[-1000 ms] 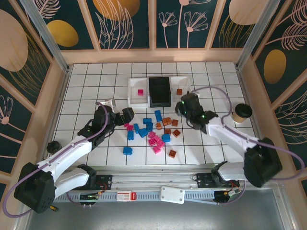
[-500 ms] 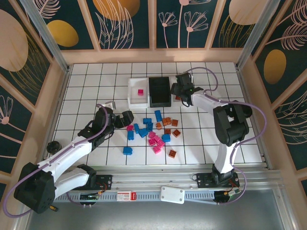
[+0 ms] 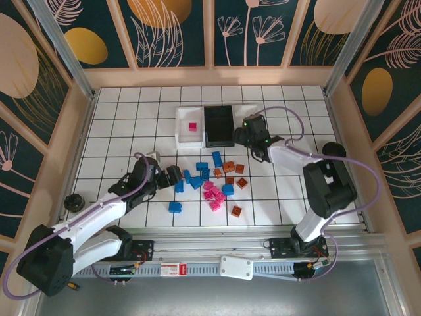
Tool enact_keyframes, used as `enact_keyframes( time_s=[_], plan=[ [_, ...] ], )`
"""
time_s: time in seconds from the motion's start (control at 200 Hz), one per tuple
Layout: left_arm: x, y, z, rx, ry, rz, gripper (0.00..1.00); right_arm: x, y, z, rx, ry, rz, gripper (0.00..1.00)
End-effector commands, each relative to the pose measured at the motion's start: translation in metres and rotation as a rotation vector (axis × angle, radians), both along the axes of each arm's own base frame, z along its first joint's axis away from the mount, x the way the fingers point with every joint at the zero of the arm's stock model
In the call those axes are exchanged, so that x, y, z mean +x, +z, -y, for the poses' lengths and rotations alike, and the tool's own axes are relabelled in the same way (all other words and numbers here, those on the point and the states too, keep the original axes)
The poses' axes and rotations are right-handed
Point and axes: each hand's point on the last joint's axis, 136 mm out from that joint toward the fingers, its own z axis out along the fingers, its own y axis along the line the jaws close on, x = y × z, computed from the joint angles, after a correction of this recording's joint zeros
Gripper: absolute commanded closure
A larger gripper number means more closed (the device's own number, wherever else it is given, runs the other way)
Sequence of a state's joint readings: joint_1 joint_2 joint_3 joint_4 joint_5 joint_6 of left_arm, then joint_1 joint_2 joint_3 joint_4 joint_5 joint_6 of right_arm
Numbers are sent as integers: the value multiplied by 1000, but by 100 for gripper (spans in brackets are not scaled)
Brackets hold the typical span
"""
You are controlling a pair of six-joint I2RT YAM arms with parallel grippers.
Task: Sort the legos into containers by color
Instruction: Pick up the lego from the middle-left of the table.
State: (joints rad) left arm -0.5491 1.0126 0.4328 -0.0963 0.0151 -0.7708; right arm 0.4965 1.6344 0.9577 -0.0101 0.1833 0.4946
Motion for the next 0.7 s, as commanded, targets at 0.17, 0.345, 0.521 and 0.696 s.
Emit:
enact_keyframes(
  time_s=[0.17,0.345,0.521,0.696],
  plan=[
    [-59,-35,5,113,-44,-152,18,-42,4,-3,126,11,35,34],
    [-72,-44,-2,283,-59,-174,19,-52,11,5,137,3,55,33],
    [-80,-57,0,363,-93,-192,25,-57,16,10,141,-2,74,33],
    [-82,-62,21,334,-147,-191,30,-62,11,15,133,-11,65,33]
  ],
)
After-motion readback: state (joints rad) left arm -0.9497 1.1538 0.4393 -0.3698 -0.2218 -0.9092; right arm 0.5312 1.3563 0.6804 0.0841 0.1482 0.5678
